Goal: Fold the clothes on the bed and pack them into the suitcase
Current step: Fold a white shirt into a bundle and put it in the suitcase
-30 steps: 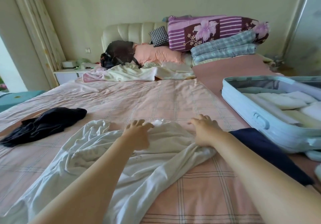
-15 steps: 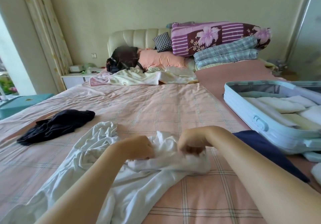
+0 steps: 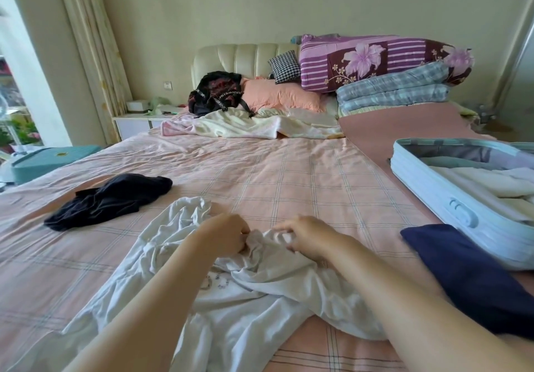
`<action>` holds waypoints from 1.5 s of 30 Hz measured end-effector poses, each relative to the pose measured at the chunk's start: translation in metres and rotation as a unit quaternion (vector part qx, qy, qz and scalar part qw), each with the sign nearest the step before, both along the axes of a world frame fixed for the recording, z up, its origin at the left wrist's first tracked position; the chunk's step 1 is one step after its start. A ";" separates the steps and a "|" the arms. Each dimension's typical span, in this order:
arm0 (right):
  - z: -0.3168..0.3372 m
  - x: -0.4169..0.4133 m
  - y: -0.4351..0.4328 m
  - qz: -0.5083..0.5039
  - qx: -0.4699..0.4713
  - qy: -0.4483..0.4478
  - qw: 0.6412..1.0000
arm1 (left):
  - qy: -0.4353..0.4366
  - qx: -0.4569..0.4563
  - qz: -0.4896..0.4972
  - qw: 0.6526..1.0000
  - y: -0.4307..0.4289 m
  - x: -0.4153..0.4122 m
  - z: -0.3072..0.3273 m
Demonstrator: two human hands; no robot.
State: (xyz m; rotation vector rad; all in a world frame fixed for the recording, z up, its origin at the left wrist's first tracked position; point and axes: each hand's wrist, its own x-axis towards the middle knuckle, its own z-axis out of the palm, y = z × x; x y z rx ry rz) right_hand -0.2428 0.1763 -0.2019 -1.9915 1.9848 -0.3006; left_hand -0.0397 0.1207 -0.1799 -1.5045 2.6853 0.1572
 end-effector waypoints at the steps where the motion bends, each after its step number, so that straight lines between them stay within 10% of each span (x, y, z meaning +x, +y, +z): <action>1: 0.002 -0.003 -0.001 -0.011 -0.032 0.031 0.999 | 0.020 -0.023 0.009 1.000 -0.002 0.000 0.001; 8: 0.028 -0.072 0.018 -0.174 -0.201 0.138 0.954 | 0.218 -0.189 0.070 0.955 -0.010 -0.021 0.011; 16: 0.041 -0.115 0.045 -0.344 -0.169 0.241 0.891 | 0.378 -0.041 0.055 0.923 -0.016 -0.109 0.021; 21: 0.032 -0.100 0.036 -0.222 -0.166 0.273 0.921 | 0.279 0.159 -0.055 0.945 -0.025 -0.117 -0.001; 27: 0.021 -0.039 0.006 -0.073 -0.171 0.005 0.982 | 0.316 0.022 0.020 0.948 -0.061 -0.051 0.005; 34: -0.001 0.009 -0.043 0.023 -0.071 0.035 0.997 | -0.086 -0.034 -0.012 0.996 -0.090 0.028 -0.013; 45: 0.015 0.014 -0.102 -0.142 -0.234 -0.011 0.962 | 0.167 -0.237 0.225 0.930 -0.151 0.075 0.029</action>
